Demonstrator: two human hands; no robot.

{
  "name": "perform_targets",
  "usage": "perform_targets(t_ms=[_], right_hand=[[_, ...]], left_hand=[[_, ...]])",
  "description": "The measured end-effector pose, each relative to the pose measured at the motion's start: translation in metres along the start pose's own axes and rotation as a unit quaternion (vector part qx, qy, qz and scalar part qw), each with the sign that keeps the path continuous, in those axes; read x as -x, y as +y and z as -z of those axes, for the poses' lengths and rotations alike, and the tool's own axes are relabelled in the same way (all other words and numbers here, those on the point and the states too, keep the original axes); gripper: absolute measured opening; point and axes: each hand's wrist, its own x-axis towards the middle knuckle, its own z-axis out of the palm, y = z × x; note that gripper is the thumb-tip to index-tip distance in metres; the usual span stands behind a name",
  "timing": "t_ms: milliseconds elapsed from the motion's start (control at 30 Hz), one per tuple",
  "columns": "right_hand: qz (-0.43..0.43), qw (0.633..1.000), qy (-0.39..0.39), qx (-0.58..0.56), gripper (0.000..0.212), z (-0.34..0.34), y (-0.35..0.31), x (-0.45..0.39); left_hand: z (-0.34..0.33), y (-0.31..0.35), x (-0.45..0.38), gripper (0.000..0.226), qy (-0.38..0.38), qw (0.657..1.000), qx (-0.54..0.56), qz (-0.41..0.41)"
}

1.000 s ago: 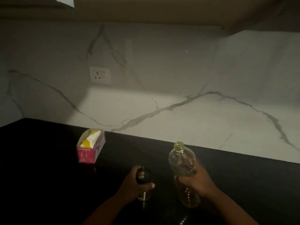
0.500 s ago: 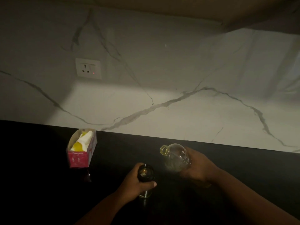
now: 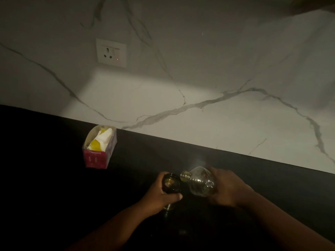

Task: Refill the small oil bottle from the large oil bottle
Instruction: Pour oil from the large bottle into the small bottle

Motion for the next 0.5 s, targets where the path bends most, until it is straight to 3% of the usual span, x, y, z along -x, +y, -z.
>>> perform_targets(t_ms=[133,500], right_hand=[[0.008,0.999,-0.008,0.037,0.068,0.0,0.0038,-0.0052],[0.021,0.995,-0.043,0.082,0.069,0.0058,0.0043,-0.0088]], left_hand=[[-0.0011,0.0014,0.0008,0.068,0.008,1.0,0.004,-0.004],[0.0013,0.0047,-0.0006,0.061,-0.001,1.0,-0.014,-0.001]])
